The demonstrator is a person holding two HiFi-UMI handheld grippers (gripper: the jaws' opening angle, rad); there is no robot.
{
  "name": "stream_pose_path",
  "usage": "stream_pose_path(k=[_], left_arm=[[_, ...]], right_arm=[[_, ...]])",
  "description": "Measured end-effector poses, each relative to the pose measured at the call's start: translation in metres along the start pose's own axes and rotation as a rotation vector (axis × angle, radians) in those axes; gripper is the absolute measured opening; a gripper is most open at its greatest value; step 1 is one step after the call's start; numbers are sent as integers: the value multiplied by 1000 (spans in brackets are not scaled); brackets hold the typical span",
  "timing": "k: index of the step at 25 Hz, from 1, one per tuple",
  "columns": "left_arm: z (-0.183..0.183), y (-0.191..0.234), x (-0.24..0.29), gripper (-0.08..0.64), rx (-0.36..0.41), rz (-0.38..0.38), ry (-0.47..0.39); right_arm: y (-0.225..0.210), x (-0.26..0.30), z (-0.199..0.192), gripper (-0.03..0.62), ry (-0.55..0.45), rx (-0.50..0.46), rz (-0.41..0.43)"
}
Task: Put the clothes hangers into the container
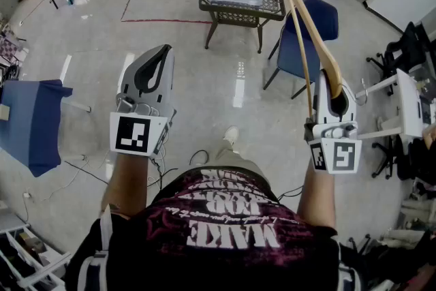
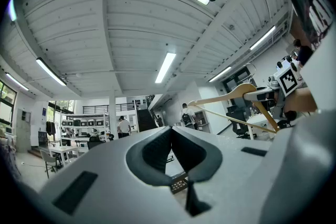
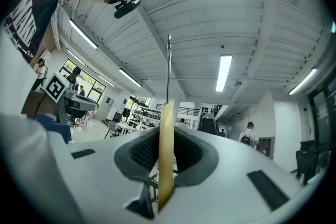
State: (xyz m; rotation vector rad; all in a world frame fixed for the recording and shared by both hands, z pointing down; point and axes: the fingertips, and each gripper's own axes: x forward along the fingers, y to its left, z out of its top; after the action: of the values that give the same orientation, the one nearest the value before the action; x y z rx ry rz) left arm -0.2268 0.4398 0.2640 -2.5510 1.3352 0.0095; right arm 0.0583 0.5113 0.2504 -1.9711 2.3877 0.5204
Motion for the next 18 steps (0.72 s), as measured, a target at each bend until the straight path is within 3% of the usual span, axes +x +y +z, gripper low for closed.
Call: stream_pose_path(k=[9, 18], left_arm=[[-27, 0, 81, 6, -3, -51, 38], [-84, -10, 177, 6, -27, -99, 129]], right_arm=[[-32, 52, -39, 58, 0, 32, 19], [-94, 105, -96, 58, 74, 95, -25]])
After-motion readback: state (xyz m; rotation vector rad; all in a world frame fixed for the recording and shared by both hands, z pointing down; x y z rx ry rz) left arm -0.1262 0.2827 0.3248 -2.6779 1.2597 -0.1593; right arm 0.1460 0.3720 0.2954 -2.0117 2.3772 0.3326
